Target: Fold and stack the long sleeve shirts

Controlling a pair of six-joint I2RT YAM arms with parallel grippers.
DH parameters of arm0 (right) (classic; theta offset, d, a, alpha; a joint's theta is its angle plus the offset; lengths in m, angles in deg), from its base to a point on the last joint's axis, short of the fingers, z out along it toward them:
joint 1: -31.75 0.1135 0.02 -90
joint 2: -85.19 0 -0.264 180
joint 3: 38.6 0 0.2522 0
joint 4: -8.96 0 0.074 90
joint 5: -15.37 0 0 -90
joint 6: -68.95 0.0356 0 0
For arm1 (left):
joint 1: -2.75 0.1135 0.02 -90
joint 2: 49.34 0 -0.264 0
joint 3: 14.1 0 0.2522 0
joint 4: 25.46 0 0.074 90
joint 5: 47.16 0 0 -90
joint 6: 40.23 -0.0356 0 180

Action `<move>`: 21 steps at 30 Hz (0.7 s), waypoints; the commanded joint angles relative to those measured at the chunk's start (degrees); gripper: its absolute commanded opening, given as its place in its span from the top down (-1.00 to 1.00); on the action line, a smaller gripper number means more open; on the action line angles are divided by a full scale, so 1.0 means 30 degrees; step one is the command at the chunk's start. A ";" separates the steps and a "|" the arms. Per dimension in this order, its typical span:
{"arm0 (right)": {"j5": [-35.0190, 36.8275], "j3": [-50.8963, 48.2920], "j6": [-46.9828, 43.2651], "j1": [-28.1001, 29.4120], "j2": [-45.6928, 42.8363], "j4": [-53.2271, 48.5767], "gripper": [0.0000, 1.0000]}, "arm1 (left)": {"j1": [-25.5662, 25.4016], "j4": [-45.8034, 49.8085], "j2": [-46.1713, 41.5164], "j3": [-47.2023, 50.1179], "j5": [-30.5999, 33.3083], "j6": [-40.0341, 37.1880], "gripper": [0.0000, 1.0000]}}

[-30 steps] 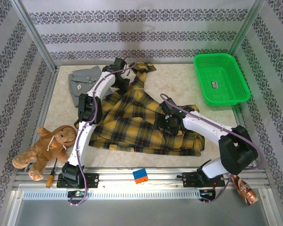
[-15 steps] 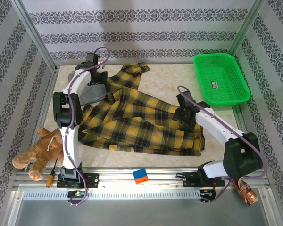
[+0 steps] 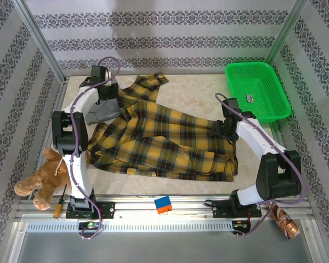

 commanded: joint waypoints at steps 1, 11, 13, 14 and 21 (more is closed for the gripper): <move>-0.1775 0.0825 -0.0205 0.0112 0.0838 0.1061 -0.22 | 0.0810 -0.1701 -0.1164 0.0291 0.0350 0.0885 0.99; -0.0086 0.4284 0.0950 -0.0379 0.4323 0.2107 -0.28 | 0.1023 -0.1341 -0.1055 0.0797 0.0812 0.0122 0.98; -0.0220 0.5863 0.0626 -0.0412 0.5331 0.1944 -0.29 | 0.1023 -0.1055 -0.0886 0.0646 0.0556 -0.0049 0.97; -0.0238 0.6651 0.0472 -0.0412 0.5860 0.1911 -0.30 | 0.1023 -0.0903 -0.0765 0.0556 0.0313 -0.0139 0.97; -0.0635 1.0758 0.0534 -0.0602 0.9079 0.1426 -0.25 | 0.1023 -0.1711 -0.1155 0.1510 -0.1175 0.0172 0.97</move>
